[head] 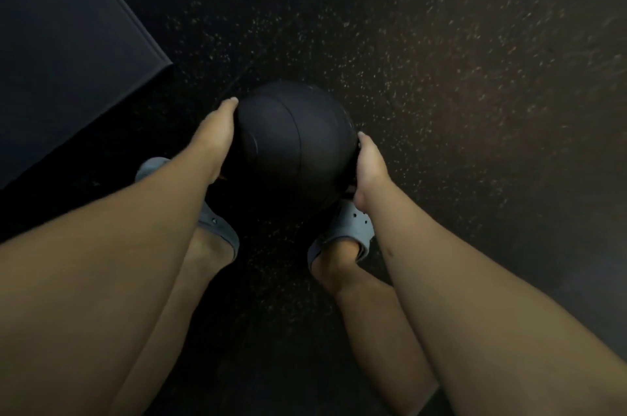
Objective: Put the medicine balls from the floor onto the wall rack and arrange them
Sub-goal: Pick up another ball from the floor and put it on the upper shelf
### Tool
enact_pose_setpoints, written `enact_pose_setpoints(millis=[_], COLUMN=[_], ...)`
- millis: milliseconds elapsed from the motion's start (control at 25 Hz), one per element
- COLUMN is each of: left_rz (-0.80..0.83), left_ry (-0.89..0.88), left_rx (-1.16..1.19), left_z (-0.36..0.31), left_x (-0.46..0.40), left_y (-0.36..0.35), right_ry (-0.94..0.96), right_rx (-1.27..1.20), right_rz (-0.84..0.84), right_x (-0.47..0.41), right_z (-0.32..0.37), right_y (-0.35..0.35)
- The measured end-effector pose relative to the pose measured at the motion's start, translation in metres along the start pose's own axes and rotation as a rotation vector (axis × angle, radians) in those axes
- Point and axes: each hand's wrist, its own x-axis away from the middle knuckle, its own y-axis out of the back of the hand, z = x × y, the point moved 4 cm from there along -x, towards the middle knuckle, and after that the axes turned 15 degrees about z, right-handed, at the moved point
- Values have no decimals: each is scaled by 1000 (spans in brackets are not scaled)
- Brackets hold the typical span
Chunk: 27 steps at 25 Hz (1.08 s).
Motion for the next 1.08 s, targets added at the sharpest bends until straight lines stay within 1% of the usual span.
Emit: enact_pose_setpoints(millis=[80, 200, 320, 400, 560, 720, 840, 920, 1000, 1080], left_rz=[84, 154, 161, 164, 151, 143, 138, 122, 67, -16], left_ry=[-31, -65, -102, -140, -234, -420, -633, -831, -1040, -1223], left_rx=[176, 254, 313, 359, 476, 586, 653, 667, 715, 766], left_z=[3, 3, -1, -8, -35, -79, -106, -113, -106, -79], left_x=[-15, -14, 22, 69, 201, 376, 507, 605, 698, 784], left_y=[-5, -7, -6, -5, 9, 54, 102, 142, 182, 221], right_ry=[-25, -16, 24, 67, 188, 375, 527, 636, 758, 873], right_rx=[-78, -132, -140, -115, 45, 190, 325, 433, 510, 590], right_rz=[74, 78, 74, 88, 105, 209, 291, 409, 510, 655], right_x=[-18, -17, 26, 72, 190, 350, 461, 547, 629, 708], right_z=[-2, -5, 2, 14, 52, 101, 132, 140, 136, 114], right_y=[-4, -4, -12, -21, -62, -152, -231, -293, -356, -419])
